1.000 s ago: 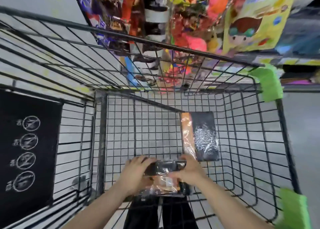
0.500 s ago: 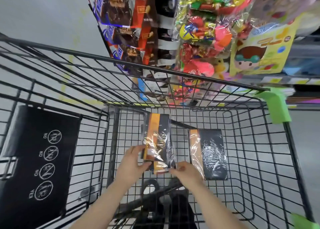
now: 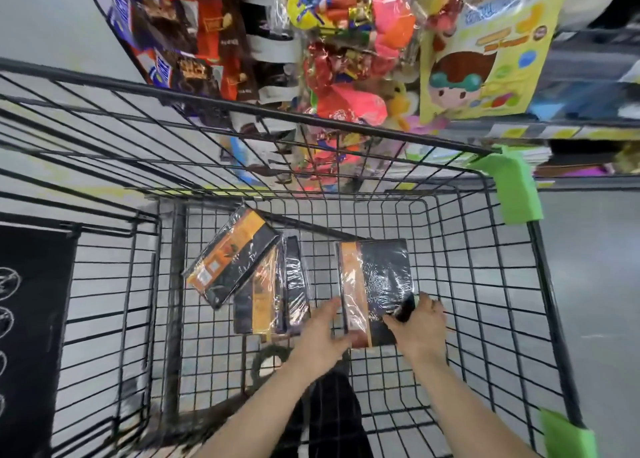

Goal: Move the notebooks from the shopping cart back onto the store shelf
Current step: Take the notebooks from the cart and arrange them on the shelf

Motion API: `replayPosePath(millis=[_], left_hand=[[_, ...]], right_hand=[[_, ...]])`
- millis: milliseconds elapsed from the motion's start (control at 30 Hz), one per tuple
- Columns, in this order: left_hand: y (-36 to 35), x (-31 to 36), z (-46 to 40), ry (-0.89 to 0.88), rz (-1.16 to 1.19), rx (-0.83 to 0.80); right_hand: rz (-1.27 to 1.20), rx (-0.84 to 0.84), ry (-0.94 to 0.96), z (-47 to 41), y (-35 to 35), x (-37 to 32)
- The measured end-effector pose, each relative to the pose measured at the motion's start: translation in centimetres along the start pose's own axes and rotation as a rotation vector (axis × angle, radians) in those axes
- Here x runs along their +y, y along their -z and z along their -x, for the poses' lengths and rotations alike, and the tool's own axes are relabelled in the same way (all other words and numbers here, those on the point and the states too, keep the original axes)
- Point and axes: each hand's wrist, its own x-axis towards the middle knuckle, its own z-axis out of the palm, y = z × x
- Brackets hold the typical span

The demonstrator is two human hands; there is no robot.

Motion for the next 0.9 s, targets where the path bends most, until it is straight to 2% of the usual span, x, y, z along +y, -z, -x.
replayPosePath(millis=[233,333,467,567,667,800,900], left_hand=[[-3.3,1.1,-2.5,0.116,0.143,0.097],[-2.8,1.7,-2.2,0.151,0.201,0.152],[-0.8,2.6,-1.1,0.131,0.188,0.163],[2.3,2.8,0.5,0.078,0.189,0.148],[6.8,1.3,2.0,0.013,0.212,0.245],[13.8,-3.6,1.0,0.020,0.018,0.443],[16.7,-9.0,-1.9,0.072,-0.276,0.424]], right_hand=[[-0.204,0.049,-0.037,0.1,0.6,-0.1],[-0.403,0.041,-0.039,0.9,1.5,-0.4],[-0.741,-0.147,-0.019,2.6,3.1,-1.1],[-0.905,-0.287,-0.052,3.8,4.6,-2.2],[-0.879,-0.300,-0.031,4.6,4.9,-3.2],[-0.821,-0.320,0.030,4.4,4.2,-5.7],[-0.833,-0.312,0.030,3.3,2.3,-6.9]])
